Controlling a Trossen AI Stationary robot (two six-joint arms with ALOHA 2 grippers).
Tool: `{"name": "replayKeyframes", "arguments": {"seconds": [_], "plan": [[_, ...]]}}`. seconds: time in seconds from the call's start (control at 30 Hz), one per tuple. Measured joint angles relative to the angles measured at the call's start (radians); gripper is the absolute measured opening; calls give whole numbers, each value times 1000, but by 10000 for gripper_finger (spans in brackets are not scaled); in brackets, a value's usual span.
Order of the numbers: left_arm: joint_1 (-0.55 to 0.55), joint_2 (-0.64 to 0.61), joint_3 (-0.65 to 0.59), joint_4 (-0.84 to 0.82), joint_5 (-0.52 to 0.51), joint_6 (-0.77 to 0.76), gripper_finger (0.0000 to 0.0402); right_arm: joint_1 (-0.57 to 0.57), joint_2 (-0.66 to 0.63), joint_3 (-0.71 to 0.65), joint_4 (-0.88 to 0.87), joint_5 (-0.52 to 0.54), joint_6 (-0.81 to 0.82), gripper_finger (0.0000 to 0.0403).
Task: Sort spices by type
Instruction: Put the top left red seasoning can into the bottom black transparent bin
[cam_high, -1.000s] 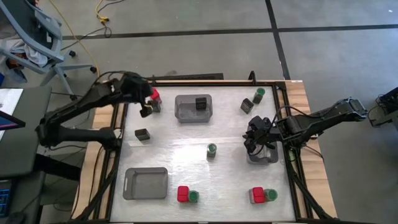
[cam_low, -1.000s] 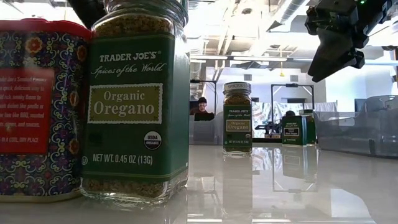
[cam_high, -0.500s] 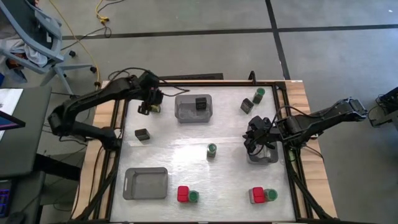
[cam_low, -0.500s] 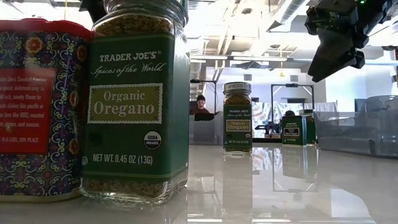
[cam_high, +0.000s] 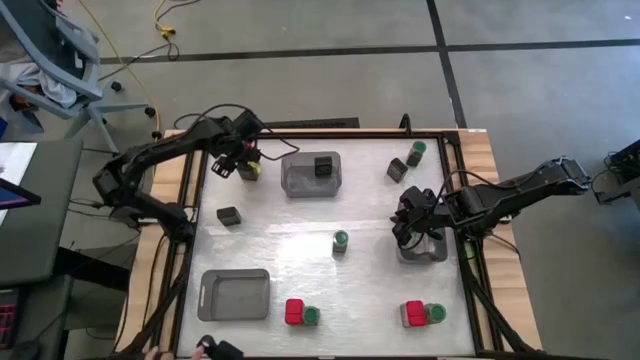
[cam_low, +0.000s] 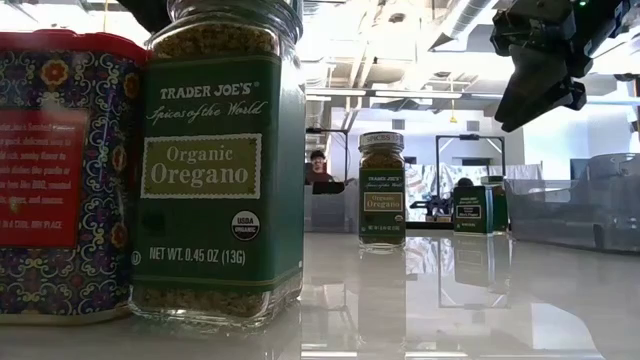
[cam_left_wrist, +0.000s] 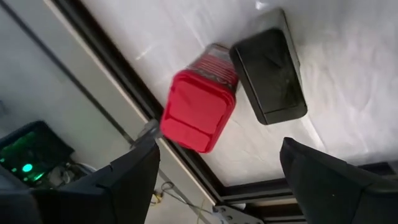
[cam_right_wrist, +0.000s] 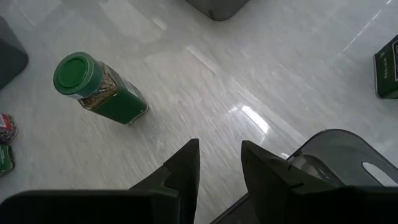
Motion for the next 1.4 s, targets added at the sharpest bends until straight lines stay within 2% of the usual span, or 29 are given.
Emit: {"name": "replayKeyframes", "arguments": {"seconds": [0.23,0.53,0.7,1.0,1.2,1.4], "plan": [[50,63,0,68,2,77,292,0,0,0,1,1,4,145],[83,124,0,98,27,155,291,0,0,0,8,6,18,145],[89,125,0,163,60,210,291,0,0,0,25,6,22,145],[121,125,-1,166,121,319,291,0,0,0,31,6,31,145],[122,138,-1,169,155,329,291,0,0,0,30,5,37,145],[117,189,-1,171,136,306,291,0,0,0,31,5,38,145]]}}
